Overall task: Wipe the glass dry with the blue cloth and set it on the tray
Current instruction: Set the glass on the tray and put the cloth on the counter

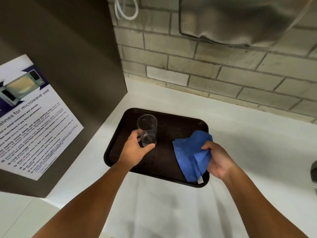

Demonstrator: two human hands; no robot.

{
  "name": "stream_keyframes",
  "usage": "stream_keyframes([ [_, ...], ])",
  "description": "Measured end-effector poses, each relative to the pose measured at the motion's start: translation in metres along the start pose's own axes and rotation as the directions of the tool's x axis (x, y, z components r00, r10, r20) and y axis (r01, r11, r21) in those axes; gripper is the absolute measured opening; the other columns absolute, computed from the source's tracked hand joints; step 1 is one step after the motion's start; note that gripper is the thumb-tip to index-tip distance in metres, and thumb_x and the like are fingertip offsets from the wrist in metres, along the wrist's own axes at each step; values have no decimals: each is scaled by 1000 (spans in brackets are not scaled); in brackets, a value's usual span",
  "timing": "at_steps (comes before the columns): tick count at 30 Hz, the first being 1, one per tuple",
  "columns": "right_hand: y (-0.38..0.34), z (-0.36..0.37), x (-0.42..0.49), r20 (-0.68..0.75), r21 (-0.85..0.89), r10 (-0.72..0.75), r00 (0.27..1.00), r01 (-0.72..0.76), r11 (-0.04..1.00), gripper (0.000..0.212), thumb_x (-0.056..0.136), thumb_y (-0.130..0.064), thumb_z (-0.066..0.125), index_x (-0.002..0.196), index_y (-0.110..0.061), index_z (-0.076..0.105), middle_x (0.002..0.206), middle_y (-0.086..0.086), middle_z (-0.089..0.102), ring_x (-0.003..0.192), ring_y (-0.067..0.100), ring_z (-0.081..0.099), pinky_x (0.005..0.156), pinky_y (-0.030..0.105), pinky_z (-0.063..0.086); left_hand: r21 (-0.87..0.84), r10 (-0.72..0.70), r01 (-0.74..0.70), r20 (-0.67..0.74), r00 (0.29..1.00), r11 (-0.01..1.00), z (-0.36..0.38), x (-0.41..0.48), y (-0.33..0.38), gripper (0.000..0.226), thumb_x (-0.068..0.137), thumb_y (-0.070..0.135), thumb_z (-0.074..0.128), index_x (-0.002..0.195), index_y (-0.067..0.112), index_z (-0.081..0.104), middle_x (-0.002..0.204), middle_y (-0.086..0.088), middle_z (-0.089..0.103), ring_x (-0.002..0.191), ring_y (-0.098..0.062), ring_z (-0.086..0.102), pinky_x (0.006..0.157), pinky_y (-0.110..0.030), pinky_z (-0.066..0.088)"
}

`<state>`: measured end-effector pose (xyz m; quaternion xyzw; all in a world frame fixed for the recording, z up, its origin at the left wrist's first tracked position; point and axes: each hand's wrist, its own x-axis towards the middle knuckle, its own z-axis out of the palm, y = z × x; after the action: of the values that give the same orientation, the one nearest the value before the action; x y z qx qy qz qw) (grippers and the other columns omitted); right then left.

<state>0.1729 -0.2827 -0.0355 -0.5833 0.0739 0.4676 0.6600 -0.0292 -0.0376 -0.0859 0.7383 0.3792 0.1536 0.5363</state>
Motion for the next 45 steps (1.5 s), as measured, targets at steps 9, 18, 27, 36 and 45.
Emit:
stream_keyframes([
  [9,-16,-57,2,-78,224,-42,996,58,973,51,62,4,51,101,11,84,118,29,82,100,45,84,80,53,67,29,-30,31,-11,999,999,1,2,-3,75,80,27,99,136,41,50,126,24,65,133,-7,60,116,-34,49],
  [18,-25,-151,-1,-269,-90,-133,954,112,990,45,80,10,39,118,6,63,88,16,74,88,37,72,79,43,60,1,-16,16,-20,1000,1000,3,3,-8,76,80,27,98,136,40,49,122,33,59,129,-3,60,110,-26,46],
  [27,-31,-138,-6,-173,-977,-530,831,-78,196,42,98,-23,58,140,-16,60,152,13,62,135,34,62,95,47,60,-17,-35,35,-20,999,999,3,1,-13,85,80,26,99,150,25,51,139,10,63,138,-10,57,120,-33,44],
  [36,28,-119,16,-7,-969,-420,908,-109,-220,79,113,-56,32,174,-10,11,183,20,17,167,42,22,135,58,21,-5,-45,45,-13,999,999,3,1,-11,83,80,28,99,148,30,51,128,23,64,124,1,60,113,-27,46],
  [45,38,-120,6,172,-951,-506,845,8,-310,121,96,-74,-19,163,9,38,166,40,40,152,64,42,123,74,32,36,-40,41,-24,999,999,2,0,-14,77,76,36,98,135,43,50,131,23,65,137,-9,61,120,-39,49],
])
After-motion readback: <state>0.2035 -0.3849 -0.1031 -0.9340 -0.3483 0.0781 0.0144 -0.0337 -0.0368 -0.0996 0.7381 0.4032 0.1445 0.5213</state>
